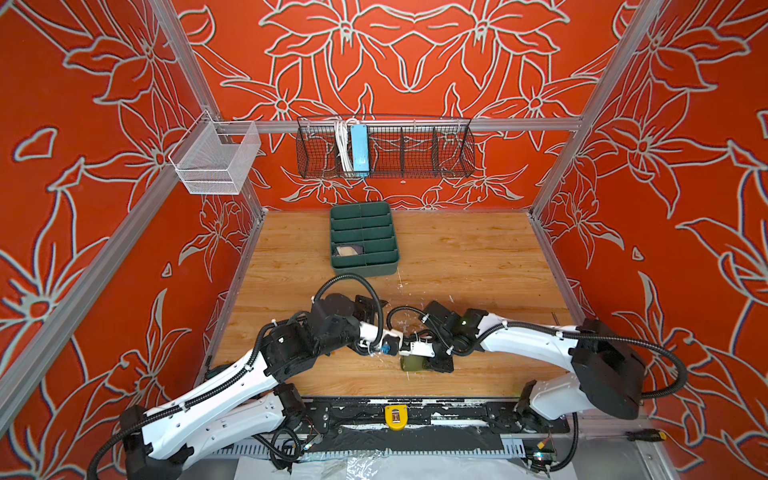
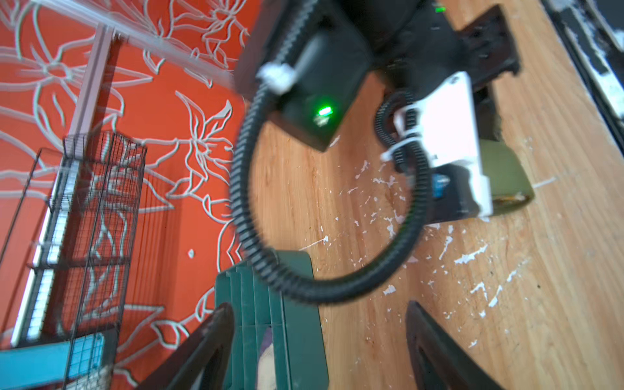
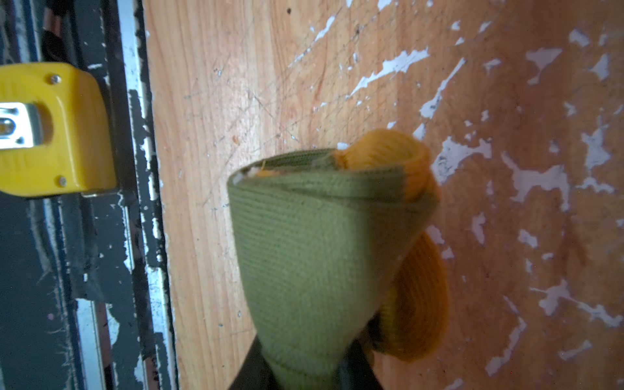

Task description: Roll the socks

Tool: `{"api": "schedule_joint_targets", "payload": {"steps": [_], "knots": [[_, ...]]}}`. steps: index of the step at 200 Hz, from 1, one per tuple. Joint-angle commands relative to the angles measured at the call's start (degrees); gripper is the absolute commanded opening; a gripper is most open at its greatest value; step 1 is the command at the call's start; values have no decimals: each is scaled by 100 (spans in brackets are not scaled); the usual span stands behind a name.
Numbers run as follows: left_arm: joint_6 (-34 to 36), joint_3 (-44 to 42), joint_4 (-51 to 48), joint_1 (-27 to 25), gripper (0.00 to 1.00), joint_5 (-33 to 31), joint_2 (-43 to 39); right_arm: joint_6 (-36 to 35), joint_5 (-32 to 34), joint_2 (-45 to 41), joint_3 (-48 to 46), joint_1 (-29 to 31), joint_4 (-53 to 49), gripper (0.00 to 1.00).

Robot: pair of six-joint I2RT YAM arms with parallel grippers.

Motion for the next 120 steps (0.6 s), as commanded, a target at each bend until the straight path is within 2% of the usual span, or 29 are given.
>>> {"api": "schedule_joint_targets", "payload": {"steps": [1,23,55,63,83,105,120], "knots": [[1145,-430,392,-380,78,-711,-48,47,-169,348,-4,31,-453,0],[1399,-769,926,-748,78,-1130,-55,32,-247,486,123,23,-556,0],[768,-1131,1273,-1621,77,-1287,186,83,-284,799,370,-59,-696,0],[622,-1228,1395,-2036,76,-1421,352,81,-249,847,390,-70,-689,0],[449,-1449,1938,-2737,74,-2013,835,90,-313,838,405,-184,-689,0],[404,-1657,2615,-3291,72,-3018,1034,147,-434,709,374,-442,-625,0],[251,-1689,2528,-3461,72,-3069,1034,146,-445,658,348,-553,-565,0]]}}
